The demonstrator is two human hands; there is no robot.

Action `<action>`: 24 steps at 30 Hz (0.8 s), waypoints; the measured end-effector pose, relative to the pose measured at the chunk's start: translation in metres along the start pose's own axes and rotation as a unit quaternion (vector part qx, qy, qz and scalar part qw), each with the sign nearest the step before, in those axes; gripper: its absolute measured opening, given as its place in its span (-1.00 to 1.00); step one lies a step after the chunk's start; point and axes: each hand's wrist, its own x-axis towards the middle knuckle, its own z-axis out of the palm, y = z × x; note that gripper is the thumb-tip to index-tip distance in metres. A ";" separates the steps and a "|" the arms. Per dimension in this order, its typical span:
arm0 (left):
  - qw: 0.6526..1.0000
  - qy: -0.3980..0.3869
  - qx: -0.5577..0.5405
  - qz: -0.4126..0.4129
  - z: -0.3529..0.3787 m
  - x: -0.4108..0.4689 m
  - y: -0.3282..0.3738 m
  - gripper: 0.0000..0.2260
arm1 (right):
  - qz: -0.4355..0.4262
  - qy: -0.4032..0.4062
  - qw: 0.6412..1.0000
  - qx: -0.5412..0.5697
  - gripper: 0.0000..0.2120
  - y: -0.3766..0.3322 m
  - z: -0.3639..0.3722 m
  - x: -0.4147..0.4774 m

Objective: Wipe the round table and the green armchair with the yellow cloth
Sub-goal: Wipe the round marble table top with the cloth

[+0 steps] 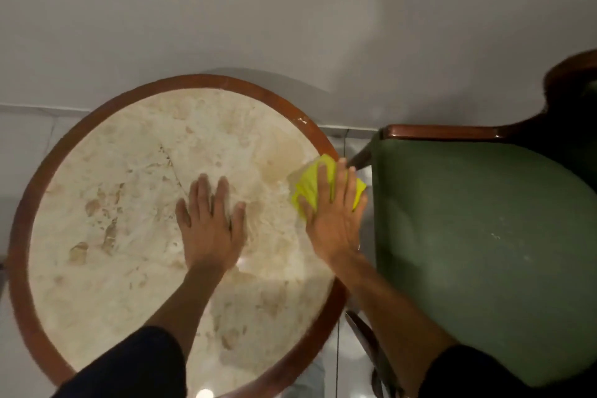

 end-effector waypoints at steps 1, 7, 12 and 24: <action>1.000 0.003 0.003 0.005 0.005 0.001 -0.004 -0.45 | 0.015 0.008 1.000 0.009 -0.37 -0.007 -0.003 0.022; 0.999 0.009 -0.030 -0.005 0.008 0.004 -0.006 -0.46 | -0.017 -0.008 1.000 -0.002 -0.44 -0.067 -0.020 0.140; 0.998 -0.033 -0.049 -0.010 0.005 0.005 -0.008 -0.44 | -0.028 -0.018 0.999 -0.024 -0.47 -0.059 -0.020 0.135; 1.000 -0.018 -0.023 -0.004 0.004 0.005 -0.007 -0.44 | 0.062 0.014 0.998 -0.019 -0.43 -0.014 -0.005 0.064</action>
